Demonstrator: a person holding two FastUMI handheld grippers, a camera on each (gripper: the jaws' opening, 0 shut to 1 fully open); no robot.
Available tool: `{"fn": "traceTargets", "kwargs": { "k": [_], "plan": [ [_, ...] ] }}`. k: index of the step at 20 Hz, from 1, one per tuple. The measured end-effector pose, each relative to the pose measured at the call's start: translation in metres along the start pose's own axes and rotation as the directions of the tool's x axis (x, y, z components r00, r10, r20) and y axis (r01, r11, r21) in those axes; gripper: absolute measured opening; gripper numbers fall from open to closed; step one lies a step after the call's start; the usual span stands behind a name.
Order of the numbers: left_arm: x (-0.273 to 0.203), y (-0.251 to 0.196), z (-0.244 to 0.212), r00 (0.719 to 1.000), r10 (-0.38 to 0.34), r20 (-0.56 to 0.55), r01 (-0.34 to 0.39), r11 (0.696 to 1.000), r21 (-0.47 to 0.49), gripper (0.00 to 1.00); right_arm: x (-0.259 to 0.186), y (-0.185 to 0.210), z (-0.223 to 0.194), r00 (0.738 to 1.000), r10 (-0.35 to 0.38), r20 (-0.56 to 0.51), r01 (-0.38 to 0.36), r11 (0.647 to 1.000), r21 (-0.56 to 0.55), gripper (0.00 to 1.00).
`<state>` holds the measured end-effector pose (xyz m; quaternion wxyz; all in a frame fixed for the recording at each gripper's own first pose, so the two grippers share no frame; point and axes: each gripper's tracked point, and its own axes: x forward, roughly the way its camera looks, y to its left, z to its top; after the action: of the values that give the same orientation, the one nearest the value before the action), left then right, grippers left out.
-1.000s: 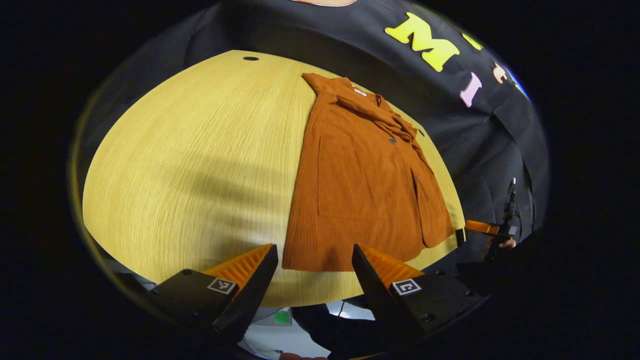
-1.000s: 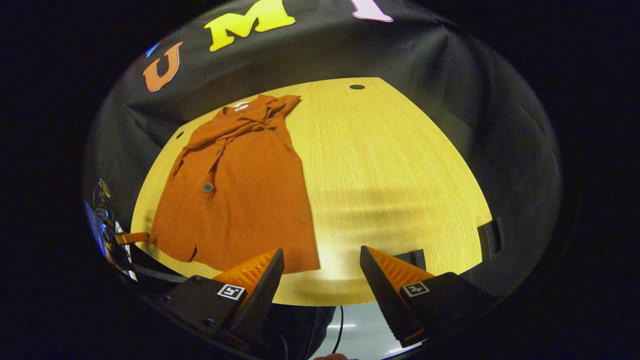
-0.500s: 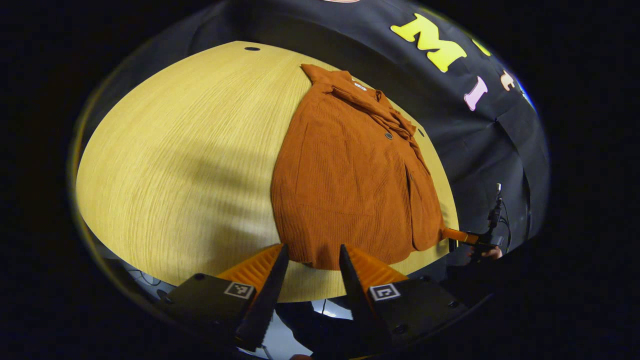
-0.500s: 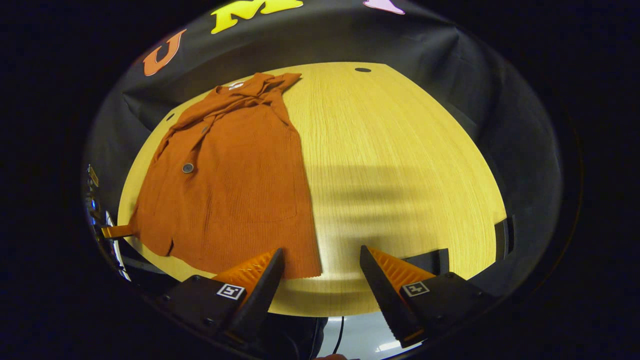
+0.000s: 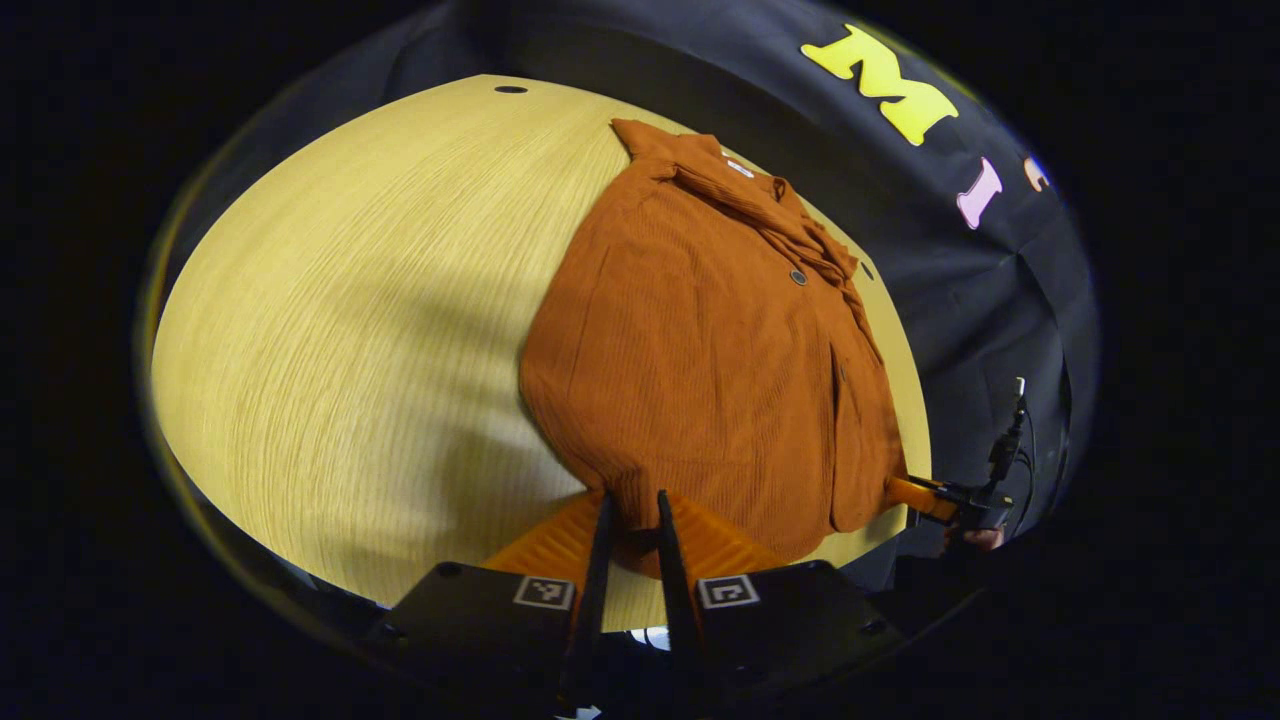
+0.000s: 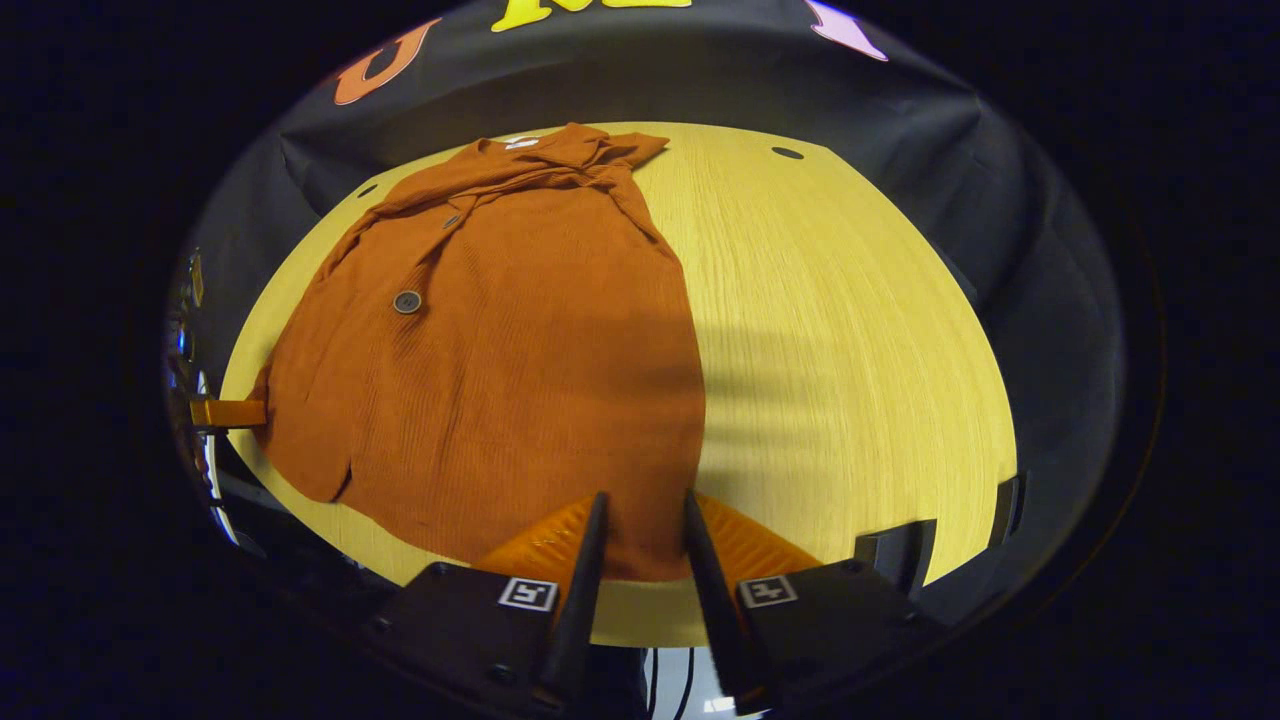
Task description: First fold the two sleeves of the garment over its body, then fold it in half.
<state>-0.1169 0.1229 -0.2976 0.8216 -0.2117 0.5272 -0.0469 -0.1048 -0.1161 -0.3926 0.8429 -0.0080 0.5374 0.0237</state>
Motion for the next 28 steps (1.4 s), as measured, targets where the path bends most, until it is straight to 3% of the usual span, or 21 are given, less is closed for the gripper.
{"fn": "traceTargets", "kwargs": {
  "k": [1,2,4,7,9,13,18,22,25,28],
  "plan": [
    [-0.001,0.000,0.000,1.000,0.004,-0.004,-0.004,1.000,-0.010,0.17,0.001,0.000,0.000,1.000,0.009,-0.003,-0.009,1.000,0.012,0.43],
    [-0.001,-0.001,-0.002,1.000,0.003,-0.010,-0.003,1.000,-0.011,0.14,0.001,-0.003,0.003,1.000,0.015,0.000,-0.015,0.999,0.029,0.43],
    [-0.003,-0.001,-0.005,1.000,0.000,-0.017,0.000,1.000,-0.011,0.10,0.002,-0.001,0.000,0.999,0.047,-0.005,-0.047,0.994,0.103,0.08],
    [-0.008,0.000,-0.010,1.000,-0.004,-0.017,0.003,1.000,-0.024,0.08,0.000,0.002,0.000,0.997,0.071,-0.010,-0.069,0.988,0.135,0.11],
    [-0.012,0.003,-0.011,1.000,-0.003,-0.015,0.002,0.999,-0.045,0.08,-0.004,0.010,-0.005,0.995,0.094,-0.021,-0.091,0.986,0.138,0.01],
    [-0.028,-0.003,-0.023,0.999,-0.041,-0.021,0.040,0.998,-0.046,0.07,-0.022,0.017,-0.008,0.990,0.139,-0.022,-0.134,0.978,0.159,0.00],
    [-0.067,0.001,-0.048,0.995,-0.093,-0.035,0.091,0.994,-0.064,0.06,-0.060,0.006,-0.023,0.977,0.212,-0.018,-0.197,0.931,0.307,0.01],
    [-0.109,-0.018,-0.047,0.989,-0.147,-0.004,0.147,0.986,0.075,0.06,-0.099,0.007,-0.009,0.967,0.251,0.043,-0.250,0.901,0.355,0.00],
    [-0.138,-0.046,-0.024,0.977,-0.213,0.029,0.202,0.955,0.218,0.06,-0.126,0.014,0.020,0.957,0.273,0.101,-0.291,0.894,0.342,0.00],
    [-0.146,-0.065,0.015,0.968,-0.240,0.070,0.211,0.934,0.290,0.06,-0.144,0.013,0.066,0.941,0.289,0.178,-0.334,0.881,0.335,0.01]
  ]
}}
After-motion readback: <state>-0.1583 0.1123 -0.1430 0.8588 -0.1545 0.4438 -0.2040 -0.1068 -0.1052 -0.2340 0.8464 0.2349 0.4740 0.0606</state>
